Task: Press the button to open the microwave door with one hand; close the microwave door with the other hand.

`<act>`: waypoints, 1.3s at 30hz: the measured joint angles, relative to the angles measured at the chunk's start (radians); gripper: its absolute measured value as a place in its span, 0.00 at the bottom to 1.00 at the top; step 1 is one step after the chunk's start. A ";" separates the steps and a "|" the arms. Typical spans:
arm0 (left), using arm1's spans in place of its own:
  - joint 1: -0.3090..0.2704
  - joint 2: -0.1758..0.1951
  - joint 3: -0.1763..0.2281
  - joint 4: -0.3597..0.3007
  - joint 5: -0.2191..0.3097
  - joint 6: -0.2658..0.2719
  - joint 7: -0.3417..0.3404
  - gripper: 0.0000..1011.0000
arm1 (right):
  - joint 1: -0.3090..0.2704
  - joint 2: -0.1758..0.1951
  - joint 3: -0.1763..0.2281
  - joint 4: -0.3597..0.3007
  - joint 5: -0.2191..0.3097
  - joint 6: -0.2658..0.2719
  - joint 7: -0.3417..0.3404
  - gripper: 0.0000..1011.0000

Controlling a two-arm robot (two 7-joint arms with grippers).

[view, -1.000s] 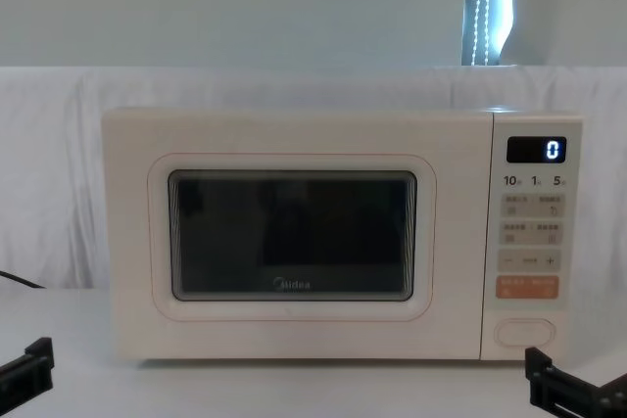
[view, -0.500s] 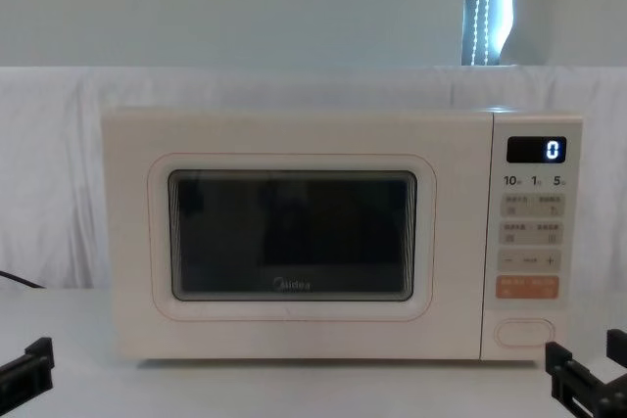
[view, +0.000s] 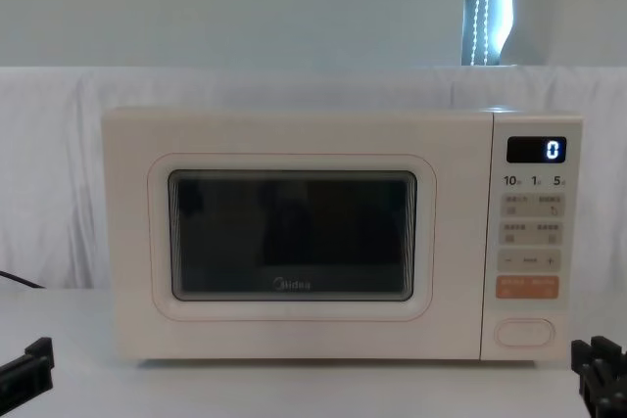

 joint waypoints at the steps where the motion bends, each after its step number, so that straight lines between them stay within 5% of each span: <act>1: 0.000 0.000 0.000 0.000 0.000 0.000 0.000 0.99 | 0.000 0.000 0.000 0.000 0.000 0.000 0.000 0.10; 5: 0.000 0.000 0.000 0.000 0.000 0.000 0.000 0.99 | 0.000 0.000 0.000 0.000 0.000 0.000 0.000 0.00; 20: 0.000 0.000 0.000 0.000 0.000 0.000 0.000 0.99 | 0.001 -0.002 0.002 0.001 0.000 0.002 0.003 0.00; 29: 0.000 0.000 0.000 0.000 0.000 0.000 0.000 0.99 | 0.053 -0.033 0.032 0.028 0.017 0.066 0.048 0.00; 39: 0.000 0.000 0.000 0.000 0.000 0.000 0.000 0.99 | 0.152 -0.074 0.075 0.128 0.051 0.093 0.109 0.00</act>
